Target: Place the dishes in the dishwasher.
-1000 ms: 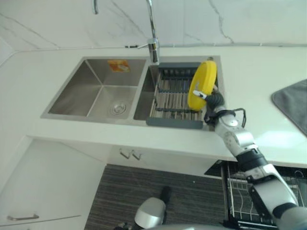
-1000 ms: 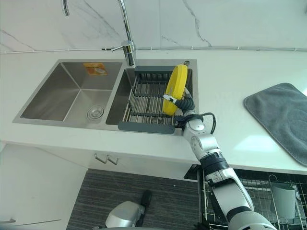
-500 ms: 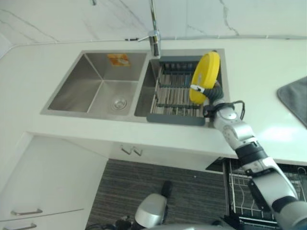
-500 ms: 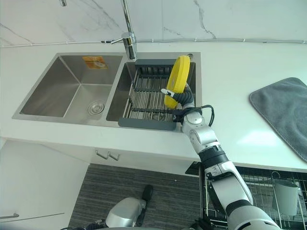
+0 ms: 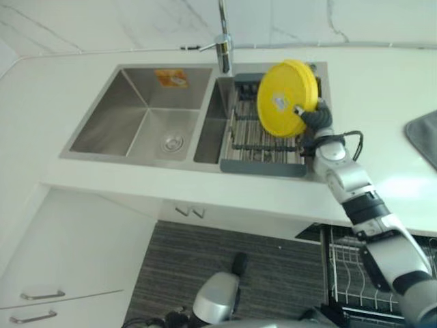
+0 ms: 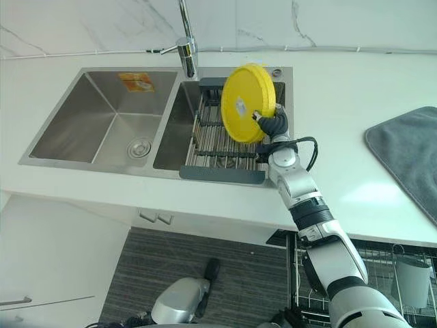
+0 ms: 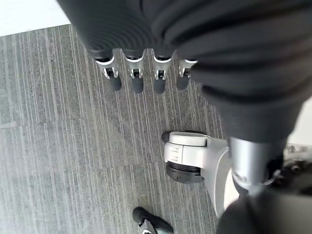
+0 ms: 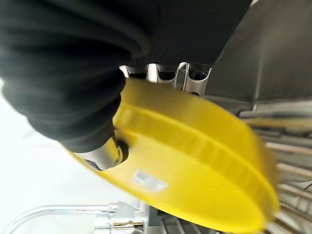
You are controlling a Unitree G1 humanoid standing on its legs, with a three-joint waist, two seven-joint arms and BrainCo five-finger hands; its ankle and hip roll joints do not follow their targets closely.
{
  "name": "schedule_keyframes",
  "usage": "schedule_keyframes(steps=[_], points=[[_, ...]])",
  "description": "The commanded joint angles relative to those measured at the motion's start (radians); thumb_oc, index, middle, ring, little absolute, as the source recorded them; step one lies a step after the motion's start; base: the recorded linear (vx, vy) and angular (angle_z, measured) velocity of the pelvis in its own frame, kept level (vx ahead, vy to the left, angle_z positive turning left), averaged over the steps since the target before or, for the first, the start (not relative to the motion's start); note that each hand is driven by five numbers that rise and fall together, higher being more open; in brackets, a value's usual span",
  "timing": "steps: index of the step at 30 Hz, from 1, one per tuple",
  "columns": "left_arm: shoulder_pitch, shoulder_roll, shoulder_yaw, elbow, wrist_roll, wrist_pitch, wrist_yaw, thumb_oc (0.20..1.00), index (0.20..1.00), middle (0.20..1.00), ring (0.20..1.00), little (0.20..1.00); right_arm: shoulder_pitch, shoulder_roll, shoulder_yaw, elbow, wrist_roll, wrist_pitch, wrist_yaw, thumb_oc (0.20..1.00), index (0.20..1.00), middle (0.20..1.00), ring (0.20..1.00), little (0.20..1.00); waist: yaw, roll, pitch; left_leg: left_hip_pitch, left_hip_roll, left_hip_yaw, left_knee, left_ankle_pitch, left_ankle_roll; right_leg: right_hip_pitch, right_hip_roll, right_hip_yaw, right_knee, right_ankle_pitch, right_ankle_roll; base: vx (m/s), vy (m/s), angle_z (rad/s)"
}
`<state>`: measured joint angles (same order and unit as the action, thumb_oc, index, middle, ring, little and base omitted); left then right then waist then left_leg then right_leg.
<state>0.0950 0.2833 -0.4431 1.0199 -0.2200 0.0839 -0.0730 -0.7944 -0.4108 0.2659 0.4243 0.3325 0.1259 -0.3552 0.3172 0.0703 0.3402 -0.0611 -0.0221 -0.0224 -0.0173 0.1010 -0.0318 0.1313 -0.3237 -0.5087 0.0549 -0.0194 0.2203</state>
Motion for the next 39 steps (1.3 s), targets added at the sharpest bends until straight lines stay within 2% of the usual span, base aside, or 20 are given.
schedule_keyframes(steps=[1,4,8,12,13,16,22,25,31,34,35,39], points=[[-0.038,0.019,-0.063,0.009,-0.044,-0.021,0.007,1.000,1.000,1.000,1.000,1.000,-0.102,-0.069,0.007,0.003,-0.060,-0.096,-0.022,0.200,0.200,0.200,0.200,0.200,0.031,0.003,-0.017,-0.012,0.033,0.056,0.033,-0.084,0.023,-0.100,-0.054,0.029,0.140,-0.030,0.006,-0.10,-0.012,0.02],[-0.041,0.015,-0.045,0.012,-0.037,-0.024,0.014,1.000,1.000,1.000,1.000,1.000,-0.103,-0.089,0.014,-0.007,-0.118,-0.171,-0.011,0.200,0.200,0.200,0.200,0.200,0.033,-0.001,-0.023,-0.008,0.040,0.061,0.027,-0.081,0.017,-0.092,-0.051,0.019,0.127,-0.025,0.007,-0.09,-0.032,0.01],[-0.032,0.008,-0.038,0.017,-0.025,-0.016,0.019,1.000,1.000,1.000,1.000,1.000,-0.091,-0.092,0.015,-0.028,-0.079,-0.205,-0.015,0.200,0.200,0.200,0.200,0.200,0.030,-0.007,-0.038,0.008,0.047,0.070,0.019,-0.082,0.011,-0.079,-0.048,0.013,0.117,-0.024,0.004,-0.01,-0.007,0.00],[-0.023,0.000,-0.034,0.031,-0.008,-0.018,0.021,1.000,1.000,1.000,1.000,1.000,-0.071,-0.085,0.005,-0.063,-0.036,-0.275,-0.032,0.200,0.200,0.200,0.200,0.200,0.024,-0.014,-0.057,0.028,0.054,0.082,0.011,-0.087,0.007,-0.065,-0.041,0.011,0.106,-0.025,0.002,-0.01,-0.013,0.00],[-0.015,-0.008,-0.035,0.039,0.010,-0.021,0.028,1.000,1.000,1.000,1.000,1.000,-0.054,-0.065,-0.012,-0.107,0.067,-0.323,-0.024,0.200,0.200,0.200,0.200,0.200,0.017,-0.018,-0.072,0.042,0.062,0.096,0.008,-0.094,0.004,-0.055,-0.038,0.005,0.102,-0.030,-0.001,-0.08,-0.058,-0.01],[-0.007,-0.023,-0.035,0.059,0.021,-0.030,0.049,1.000,1.000,1.000,1.000,1.000,-0.019,-0.024,-0.036,-0.179,0.135,-0.395,-0.047,0.200,0.200,0.200,0.200,0.200,0.001,-0.025,-0.101,0.070,0.071,0.114,0.002,-0.109,0.000,-0.040,-0.030,0.003,0.085,-0.034,-0.004,-0.08,-0.064,-0.05],[0.001,-0.043,-0.024,0.087,0.045,-0.031,0.076,1.000,1.000,1.000,1.000,1.000,0.059,0.030,-0.062,-0.335,0.130,-0.462,-0.099,0.200,0.200,0.200,0.200,0.200,-0.048,-0.042,-0.166,0.136,0.098,0.171,-0.022,-0.138,-0.012,-0.007,-0.002,0.016,0.034,-0.040,-0.020,-0.07,-0.116,-0.11],[0.007,-0.051,-0.015,0.102,0.062,-0.025,0.076,1.000,1.000,1.000,1.000,1.000,0.091,0.032,-0.074,-0.409,0.150,-0.478,-0.117,0.200,0.200,0.200,0.200,0.200,-0.079,-0.049,-0.192,0.166,0.109,0.213,-0.030,-0.151,-0.019,0.006,0.011,0.029,0.005,-0.038,-0.030,-0.07,-0.143,-0.32],[0.007,-0.068,-0.006,0.127,0.086,-0.035,0.071,1.000,1.000,1.000,1.000,1.000,0.150,0.030,-0.090,-0.534,0.205,-0.463,-0.115,0.200,0.200,0.200,0.200,0.200,-0.137,-0.061,-0.214,0.198,0.123,0.301,0.001,-0.193,-0.015,-0.001,0.018,0.047,0.001,-0.043,-0.044,-0.07,-0.122,-0.44],[-0.003,-0.077,-0.001,0.133,0.088,-0.035,0.066,1.000,1.000,1.000,1.000,1.000,0.172,0.036,-0.089,-0.568,0.224,-0.454,-0.094,0.200,0.200,0.200,0.200,0.200,-0.168,-0.068,-0.212,0.193,0.131,0.348,0.060,-0.221,-0.006,-0.020,0.021,0.061,0.027,-0.058,-0.050,-0.09,-0.135,-0.54],[-0.007,-0.079,0.001,0.134,0.088,-0.037,0.065,1.000,1.000,1.000,1.000,1.000,0.185,0.038,-0.093,-0.577,0.225,-0.452,-0.072,0.200,0.200,0.200,0.200,0.200,-0.182,-0.069,-0.212,0.201,0.133,0.353,0.079,-0.246,-0.006,-0.021,0.024,0.075,0.042,-0.079,-0.044,-0.02,-0.100,-0.63],[-0.027,-0.080,0.000,0.127,0.106,-0.044,0.049,1.000,1.000,1.000,1.000,1.000,0.233,0.023,-0.108,-0.604,0.236,-0.445,-0.015,0.200,0.200,0.200,0.200,0.200,-0.221,-0.075,-0.201,0.194,0.146,0.396,0.132,-0.268,0.002,-0.042,0.032,0.098,0.069,-0.085,-0.050,-0.06,-0.116,-0.66]])
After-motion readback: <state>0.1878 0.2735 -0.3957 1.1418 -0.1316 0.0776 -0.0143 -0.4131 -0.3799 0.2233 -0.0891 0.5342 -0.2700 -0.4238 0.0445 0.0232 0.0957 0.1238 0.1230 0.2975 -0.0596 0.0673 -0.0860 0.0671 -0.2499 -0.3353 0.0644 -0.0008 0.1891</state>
